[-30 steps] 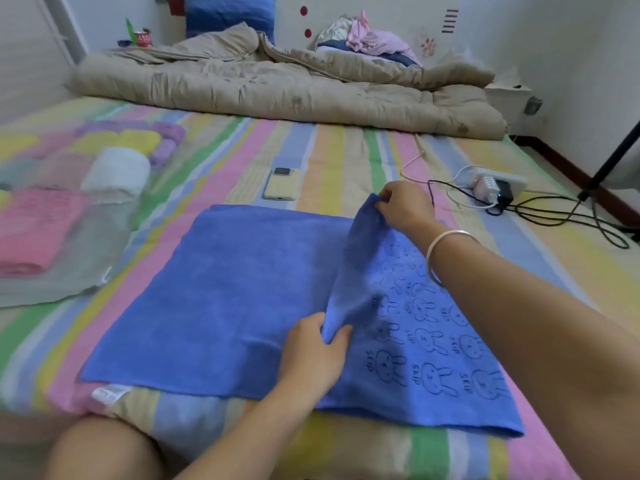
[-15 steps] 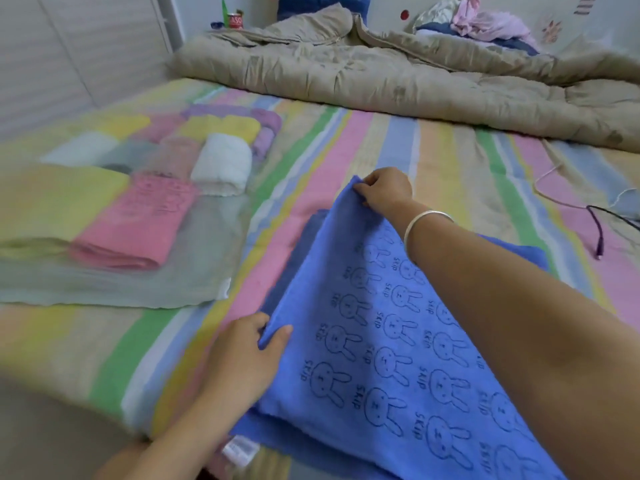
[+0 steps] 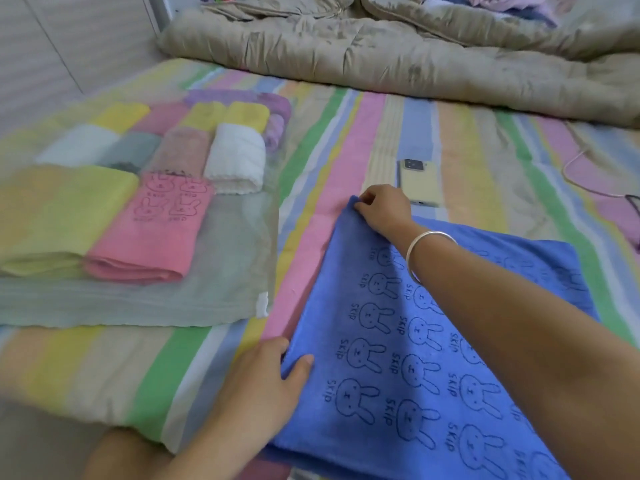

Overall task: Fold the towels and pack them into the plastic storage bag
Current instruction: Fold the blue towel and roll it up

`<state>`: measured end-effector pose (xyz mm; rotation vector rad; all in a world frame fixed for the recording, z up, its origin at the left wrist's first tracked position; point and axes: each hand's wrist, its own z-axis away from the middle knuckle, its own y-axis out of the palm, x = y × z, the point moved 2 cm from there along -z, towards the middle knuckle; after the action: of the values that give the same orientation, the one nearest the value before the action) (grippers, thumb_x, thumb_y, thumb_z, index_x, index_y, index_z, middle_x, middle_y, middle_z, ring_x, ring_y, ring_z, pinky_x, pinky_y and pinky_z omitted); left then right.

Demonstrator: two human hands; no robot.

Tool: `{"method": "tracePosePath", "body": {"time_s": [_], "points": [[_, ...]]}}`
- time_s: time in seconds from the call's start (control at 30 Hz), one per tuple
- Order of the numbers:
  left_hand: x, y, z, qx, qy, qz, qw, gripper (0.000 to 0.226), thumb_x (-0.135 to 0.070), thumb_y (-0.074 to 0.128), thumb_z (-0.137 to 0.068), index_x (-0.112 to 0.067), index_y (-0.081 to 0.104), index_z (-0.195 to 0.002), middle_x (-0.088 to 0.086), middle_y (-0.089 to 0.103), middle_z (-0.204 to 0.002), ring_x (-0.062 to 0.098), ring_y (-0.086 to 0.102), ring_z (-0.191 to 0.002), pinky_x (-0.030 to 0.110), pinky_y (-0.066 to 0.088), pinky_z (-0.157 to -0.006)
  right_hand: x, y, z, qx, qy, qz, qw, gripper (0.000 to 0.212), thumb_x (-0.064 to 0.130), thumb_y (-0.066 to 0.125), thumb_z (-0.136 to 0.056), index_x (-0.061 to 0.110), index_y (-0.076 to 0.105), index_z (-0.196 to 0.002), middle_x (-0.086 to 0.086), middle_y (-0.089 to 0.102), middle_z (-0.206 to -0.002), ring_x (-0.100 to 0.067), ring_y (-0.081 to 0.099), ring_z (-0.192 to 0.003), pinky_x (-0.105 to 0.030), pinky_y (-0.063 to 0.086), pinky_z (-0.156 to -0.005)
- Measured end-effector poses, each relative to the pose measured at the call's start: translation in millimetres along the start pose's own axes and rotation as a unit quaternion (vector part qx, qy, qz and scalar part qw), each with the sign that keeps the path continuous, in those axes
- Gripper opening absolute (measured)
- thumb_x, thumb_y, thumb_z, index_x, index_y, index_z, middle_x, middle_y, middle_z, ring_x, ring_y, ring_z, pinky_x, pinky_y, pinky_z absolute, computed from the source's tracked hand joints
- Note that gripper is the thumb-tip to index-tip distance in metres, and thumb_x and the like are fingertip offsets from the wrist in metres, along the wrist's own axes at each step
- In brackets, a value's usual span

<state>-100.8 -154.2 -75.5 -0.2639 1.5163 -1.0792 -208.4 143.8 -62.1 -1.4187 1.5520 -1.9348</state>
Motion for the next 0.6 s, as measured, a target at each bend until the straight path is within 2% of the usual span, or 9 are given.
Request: {"method": "tracePosePath", "body": {"time_s": [0.1, 0.2, 0.3, 0.4, 0.5, 0.6], "points": [[2.9, 2.9, 1.1, -0.006, 0.006, 0.009, 1.000, 0.047, -0.036, 0.065, -0.087, -0.018, 0.034, -0.058, -0.004, 0.032, -0.049, 0.016, 0.033, -0.050, 0.036, 0.027, -0.054, -1.1, -8.6, 15.6, 0.006, -0.040, -0.013, 0.999, 0.032, 0.025, 0.058, -0.091, 0.017, 0.058, -0.122, -0.005, 0.060, -0.123, -0.025, 0.060, -0.106, -0.034, 0.047, -0.087], [5.8, 7.2, 5.1, -0.030, 0.007, -0.001, 1.000, 0.044, -0.041, 0.066, -0.085, -0.017, 0.038, -0.060, -0.003, 0.036, -0.050, 0.020, 0.038, -0.051, 0.037, 0.032, -0.054, -4.5, -25.0, 52.7, 0.022, -0.078, -0.034, 0.996, 0.048, 0.021, 0.055, -0.093, 0.020, 0.043, -0.139, -0.006, 0.043, -0.141, -0.025, 0.057, -0.109, -0.042, 0.046, -0.094], [5.0, 9.5, 12.9, -0.063, 0.014, -0.038, 0.997, 0.041, -0.044, 0.063, -0.086, -0.021, 0.036, -0.066, -0.003, 0.038, -0.059, 0.030, 0.052, -0.066, 0.037, 0.033, -0.056, -19.6, -42.1, 119.9, 0.059, -0.118, -0.022, 0.991, 0.051, 0.024, 0.057, -0.094, 0.024, 0.039, -0.142, -0.001, 0.037, -0.145, -0.019, 0.051, -0.114, -0.032, 0.042, -0.093], [-1.9, 10.0, 18.8, -0.089, 0.024, -0.076, 0.993, 0.036, -0.045, 0.060, -0.088, -0.022, 0.038, -0.071, 0.000, 0.045, -0.067, 0.033, 0.058, -0.078, 0.038, 0.038, -0.061, -53.5, -55.8, 204.7, 0.088, -0.166, -0.012, 0.982, 0.045, 0.033, 0.060, -0.092, 0.029, 0.048, -0.135, 0.008, 0.043, -0.141, -0.012, 0.049, -0.116, -0.026, 0.041, -0.093], [-5.6, 8.6, 21.1, -0.099, 0.013, -0.118, 0.988, 0.033, -0.047, 0.057, -0.089, -0.017, 0.046, -0.082, 0.005, 0.058, -0.081, 0.034, 0.059, -0.084, 0.039, 0.042, -0.064, -99.9, -69.6, 280.3, 0.088, -0.216, 0.038, 0.972, 0.049, 0.053, 0.048, -0.091, 0.032, 0.050, -0.136, 0.015, 0.038, -0.148, -0.006, 0.036, -0.136, -0.031, 0.037, -0.108], [-1.9, 8.6, 24.1, -0.110, 0.008, -0.111, 0.988, 0.032, -0.049, 0.058, -0.088, -0.019, 0.047, -0.082, 0.006, 0.059, -0.078, 0.035, 0.059, -0.081, 0.039, 0.044, -0.063, -142.7, -91.0, 332.0, 0.085, -0.225, 0.077, 0.968, 0.062, 0.064, 0.040, -0.092, 0.031, 0.040, -0.145, 0.015, 0.028, -0.156, -0.010, 0.025, -0.145, -0.036, 0.026, -0.112]]}}
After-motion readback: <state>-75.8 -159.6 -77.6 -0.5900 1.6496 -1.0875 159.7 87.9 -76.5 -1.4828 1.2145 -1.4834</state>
